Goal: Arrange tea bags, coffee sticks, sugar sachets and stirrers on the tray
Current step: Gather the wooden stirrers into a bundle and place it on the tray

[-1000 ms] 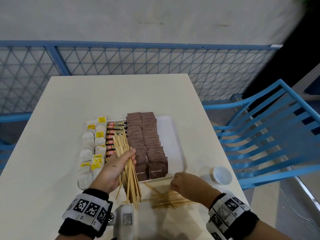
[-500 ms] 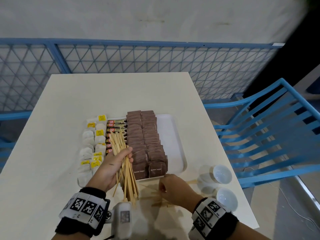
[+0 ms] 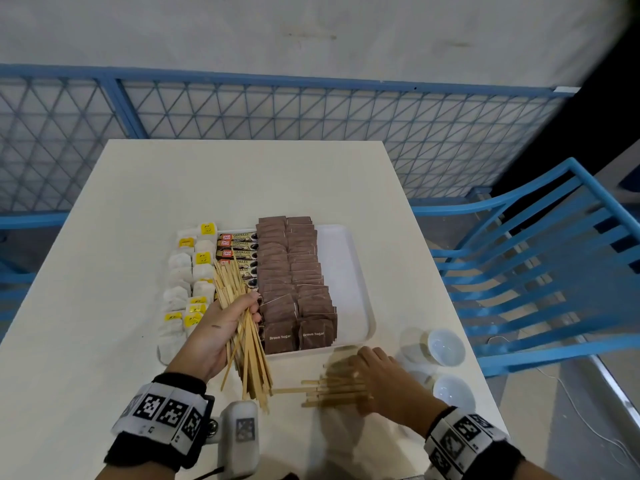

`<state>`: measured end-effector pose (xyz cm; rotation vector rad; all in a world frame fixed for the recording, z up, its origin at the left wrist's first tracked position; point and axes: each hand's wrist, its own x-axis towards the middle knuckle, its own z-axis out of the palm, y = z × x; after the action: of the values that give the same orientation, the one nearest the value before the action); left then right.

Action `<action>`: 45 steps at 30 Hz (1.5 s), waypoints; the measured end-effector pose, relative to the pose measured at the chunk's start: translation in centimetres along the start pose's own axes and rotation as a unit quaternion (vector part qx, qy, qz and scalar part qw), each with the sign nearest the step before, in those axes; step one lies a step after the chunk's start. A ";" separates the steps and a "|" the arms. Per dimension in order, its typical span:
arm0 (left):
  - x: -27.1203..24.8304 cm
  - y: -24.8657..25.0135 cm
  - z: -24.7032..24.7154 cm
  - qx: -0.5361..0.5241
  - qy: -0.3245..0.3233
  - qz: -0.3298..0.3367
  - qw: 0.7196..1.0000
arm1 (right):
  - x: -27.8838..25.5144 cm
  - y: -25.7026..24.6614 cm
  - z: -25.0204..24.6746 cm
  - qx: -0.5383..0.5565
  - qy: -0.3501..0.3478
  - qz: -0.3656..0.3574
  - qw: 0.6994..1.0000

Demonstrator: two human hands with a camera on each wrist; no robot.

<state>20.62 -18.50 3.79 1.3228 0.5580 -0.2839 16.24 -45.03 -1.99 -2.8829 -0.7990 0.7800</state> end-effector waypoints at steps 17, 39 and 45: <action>-0.1 -0.1 -0.9 -0.040 -0.001 0.002 0.999 | -0.4 -2.1 1.4 -0.070 -0.008 -0.051 0.996; 0.1 -0.7 -3.2 -0.049 -0.002 -0.007 0.999 | -0.6 -2.8 2.8 -0.061 0.075 -0.015 0.995; -0.2 -0.5 -4.4 -0.071 0.002 -0.003 0.997 | -0.4 -3.7 0.3 0.036 0.005 -0.047 0.998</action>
<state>19.23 -14.37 2.89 1.1851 0.5757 -0.2416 13.99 -42.04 -1.41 -2.7615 -0.8795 0.7680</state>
